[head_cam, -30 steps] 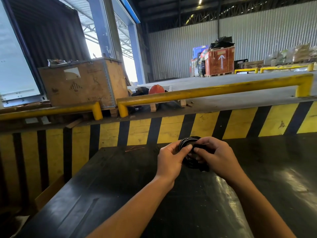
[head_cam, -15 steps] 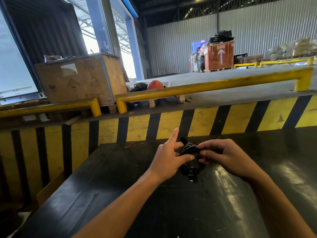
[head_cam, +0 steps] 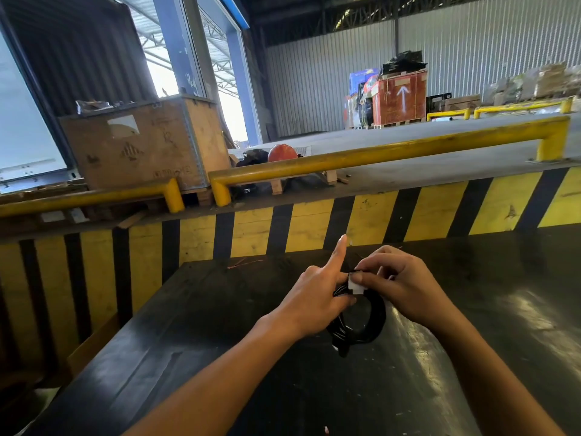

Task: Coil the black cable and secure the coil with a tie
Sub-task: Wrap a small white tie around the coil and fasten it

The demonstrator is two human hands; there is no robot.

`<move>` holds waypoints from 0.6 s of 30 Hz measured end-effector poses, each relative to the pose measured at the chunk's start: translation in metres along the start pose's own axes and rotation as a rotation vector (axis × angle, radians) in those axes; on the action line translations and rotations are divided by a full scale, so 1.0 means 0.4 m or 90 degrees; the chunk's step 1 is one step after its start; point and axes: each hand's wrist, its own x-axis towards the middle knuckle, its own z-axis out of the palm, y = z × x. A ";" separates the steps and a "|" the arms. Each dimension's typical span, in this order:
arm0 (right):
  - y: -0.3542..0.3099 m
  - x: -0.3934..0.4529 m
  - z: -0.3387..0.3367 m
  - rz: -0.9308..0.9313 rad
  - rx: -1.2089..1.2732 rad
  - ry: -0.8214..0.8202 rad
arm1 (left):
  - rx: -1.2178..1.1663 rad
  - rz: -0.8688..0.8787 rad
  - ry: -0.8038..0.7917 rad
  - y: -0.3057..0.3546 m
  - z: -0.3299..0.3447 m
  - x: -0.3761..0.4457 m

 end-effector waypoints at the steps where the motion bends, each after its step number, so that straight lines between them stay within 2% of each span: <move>1: 0.006 -0.002 0.006 0.012 0.024 0.010 | -0.006 0.000 -0.002 -0.002 0.002 -0.001; 5: 0.023 -0.008 0.024 0.029 0.055 0.066 | -0.072 -0.021 0.023 -0.016 0.005 -0.005; 18: 0.020 -0.009 0.032 0.031 0.090 0.056 | -0.088 -0.039 0.013 -0.032 0.008 0.003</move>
